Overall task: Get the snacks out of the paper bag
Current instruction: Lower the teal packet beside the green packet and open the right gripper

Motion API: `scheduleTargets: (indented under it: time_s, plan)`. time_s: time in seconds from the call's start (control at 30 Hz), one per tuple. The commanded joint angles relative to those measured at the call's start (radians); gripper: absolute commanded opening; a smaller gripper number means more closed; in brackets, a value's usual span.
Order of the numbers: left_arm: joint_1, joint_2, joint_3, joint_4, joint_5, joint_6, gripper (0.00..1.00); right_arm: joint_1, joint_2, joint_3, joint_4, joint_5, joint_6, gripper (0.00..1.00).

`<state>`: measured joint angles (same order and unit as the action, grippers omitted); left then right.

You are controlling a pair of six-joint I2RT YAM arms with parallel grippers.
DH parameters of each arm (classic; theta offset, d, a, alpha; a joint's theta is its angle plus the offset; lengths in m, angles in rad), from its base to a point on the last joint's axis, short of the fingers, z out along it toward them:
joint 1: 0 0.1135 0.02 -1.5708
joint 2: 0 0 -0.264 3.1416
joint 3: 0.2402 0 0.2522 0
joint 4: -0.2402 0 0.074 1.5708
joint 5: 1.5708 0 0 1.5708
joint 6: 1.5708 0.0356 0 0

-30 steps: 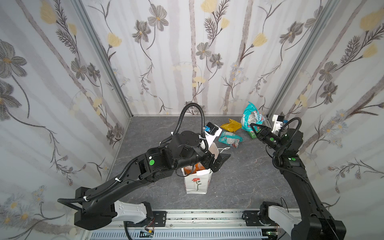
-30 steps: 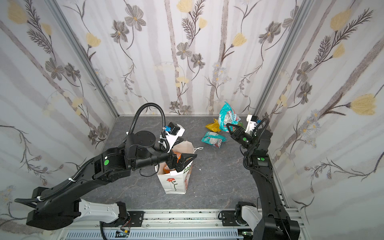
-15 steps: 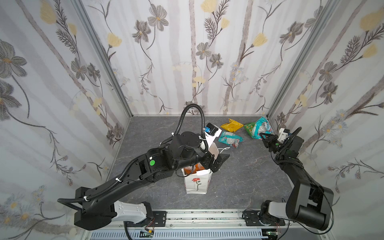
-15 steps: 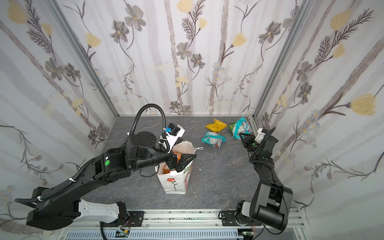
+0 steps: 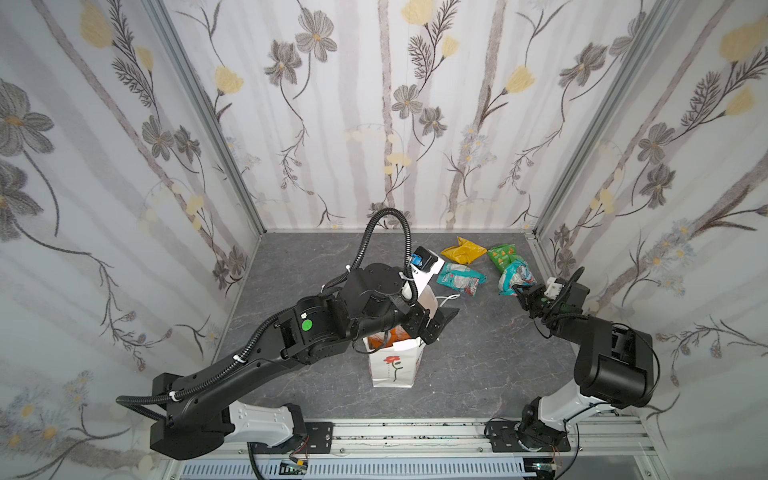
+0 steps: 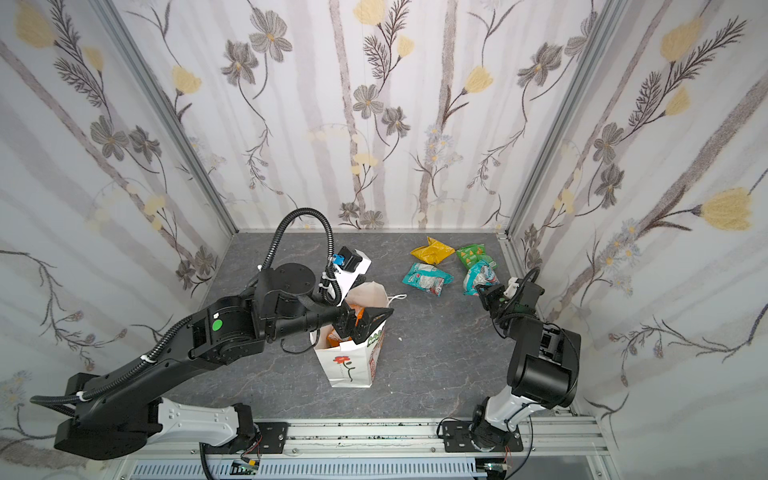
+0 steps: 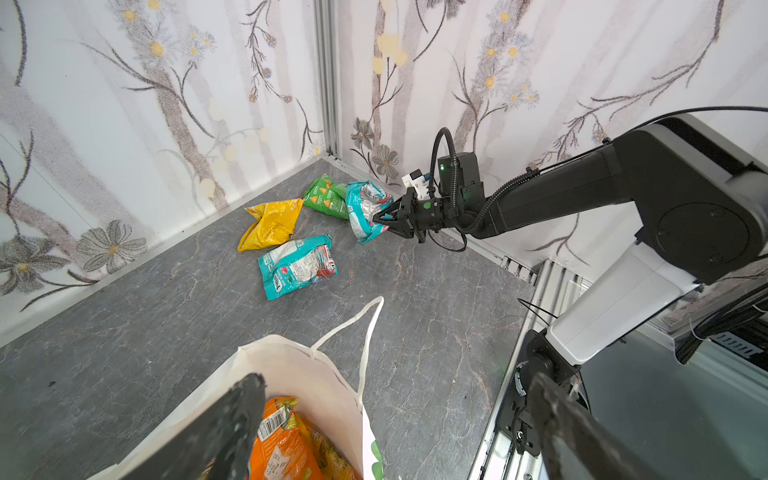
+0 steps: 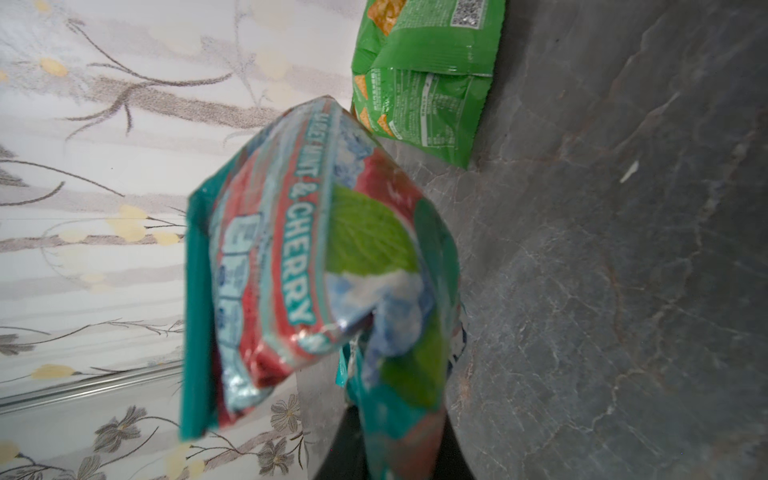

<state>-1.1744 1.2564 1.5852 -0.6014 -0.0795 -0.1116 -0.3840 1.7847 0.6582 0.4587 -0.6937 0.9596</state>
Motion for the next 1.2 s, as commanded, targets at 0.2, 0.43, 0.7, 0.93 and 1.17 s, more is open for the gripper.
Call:
scheduleTargets:
  time_s: [0.2, 0.43, 0.7, 0.93, 1.17]
  plan:
    - [0.000, -0.006, -0.005, 0.018, -0.022, 0.010, 1.00, -0.003, 0.084, 0.046, 0.043, 0.065, 0.007, 0.01]
    - [0.000, 0.000, 0.000, 0.026, -0.017, 0.008, 1.00, -0.001, 0.111, 0.053, 0.020, 0.079, -0.011, 0.22]
    - [0.000, -0.002, 0.002, 0.026, -0.025, 0.009, 1.00, -0.002, 0.106, 0.083, -0.120, 0.148, -0.037, 0.40]
    - [0.001, -0.006, -0.002, 0.028, -0.028, 0.007, 1.00, -0.001, 0.060, 0.082, -0.199, 0.222, -0.072, 0.61]
    - [0.000, -0.013, -0.007, 0.026, -0.032, 0.003, 1.00, -0.003, 0.007, 0.061, -0.200, 0.229, -0.079, 0.75]
